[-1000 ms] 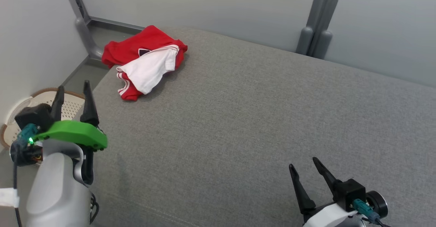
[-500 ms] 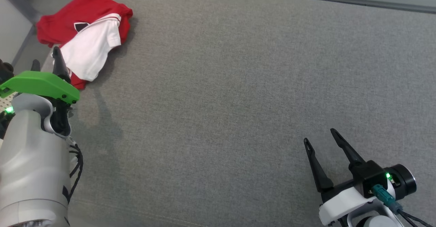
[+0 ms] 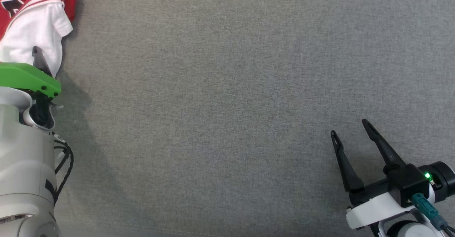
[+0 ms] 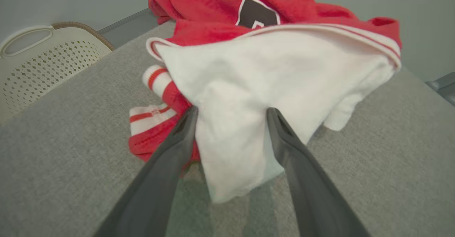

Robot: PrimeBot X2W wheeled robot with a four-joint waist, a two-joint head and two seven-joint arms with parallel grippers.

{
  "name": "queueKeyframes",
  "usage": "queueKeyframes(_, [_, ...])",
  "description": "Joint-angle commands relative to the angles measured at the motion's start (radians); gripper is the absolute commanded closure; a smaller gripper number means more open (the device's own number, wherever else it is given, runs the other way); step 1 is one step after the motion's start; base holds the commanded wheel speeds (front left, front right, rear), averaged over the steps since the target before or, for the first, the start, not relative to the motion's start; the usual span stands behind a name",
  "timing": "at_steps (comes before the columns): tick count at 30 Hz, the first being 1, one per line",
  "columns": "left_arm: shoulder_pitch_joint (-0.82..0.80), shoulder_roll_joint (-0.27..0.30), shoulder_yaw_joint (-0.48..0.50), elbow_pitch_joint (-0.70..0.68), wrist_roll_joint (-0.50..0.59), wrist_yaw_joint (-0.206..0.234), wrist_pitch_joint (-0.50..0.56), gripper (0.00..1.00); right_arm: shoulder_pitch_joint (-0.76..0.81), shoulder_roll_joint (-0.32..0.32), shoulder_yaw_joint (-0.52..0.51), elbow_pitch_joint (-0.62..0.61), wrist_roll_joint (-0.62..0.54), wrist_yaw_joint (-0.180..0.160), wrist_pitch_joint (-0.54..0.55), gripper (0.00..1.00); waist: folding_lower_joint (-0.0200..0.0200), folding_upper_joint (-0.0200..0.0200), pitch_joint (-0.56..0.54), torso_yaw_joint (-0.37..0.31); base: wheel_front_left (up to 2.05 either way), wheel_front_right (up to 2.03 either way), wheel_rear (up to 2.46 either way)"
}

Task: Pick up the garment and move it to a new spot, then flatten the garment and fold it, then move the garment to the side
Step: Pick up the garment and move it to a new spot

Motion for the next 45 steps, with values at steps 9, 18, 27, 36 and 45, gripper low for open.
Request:
queueKeyframes(9, [-0.042, 0.007, -0.018, 0.048, -0.009, -0.019, 0.044, 1.0, -0.014, 0.012, -0.009, -0.004, 0.0, -0.002, -0.014, 0.0, -0.0002, 0.0, 0.058, -0.046, 0.0, 0.0, 0.0])
queueKeyframes(18, [-0.094, 0.07, -0.033, -0.012, -0.015, -0.058, 0.046, 1.0, -0.054, 0.043, 0.0, 0.079, 0.024, -0.002, -0.062, 0.0, -0.0002, 0.0, -0.018, -0.02, 0.0, 0.0, 0.0])
queueKeyframes(27, [-0.105, 0.087, -0.082, -0.252, -0.072, -0.083, 0.093, 1.0, -0.089, 0.08, 0.019, 0.217, 0.064, -0.002, -0.125, 0.0, -0.0002, 0.0, -0.16, -0.004, 0.0, 0.0, 0.0])
queueKeyframes(36, [0.016, 0.03, -0.203, -0.668, -0.155, -0.084, 0.217, 1.0, -0.106, 0.09, 0.065, 0.334, 0.132, -0.002, -0.168, 0.0, -0.0002, 0.0, -0.327, -0.055, 0.0, 0.0, 0.0])
queueKeyframes(45, [0.162, -0.11, -0.293, -1.022, -0.228, -0.065, 0.302, 1.0, -0.089, 0.09, 0.112, 0.393, 0.198, -0.002, -0.179, 0.0, -0.0002, 0.0, -0.422, -0.195, 0.0, 0.0, 0.0])
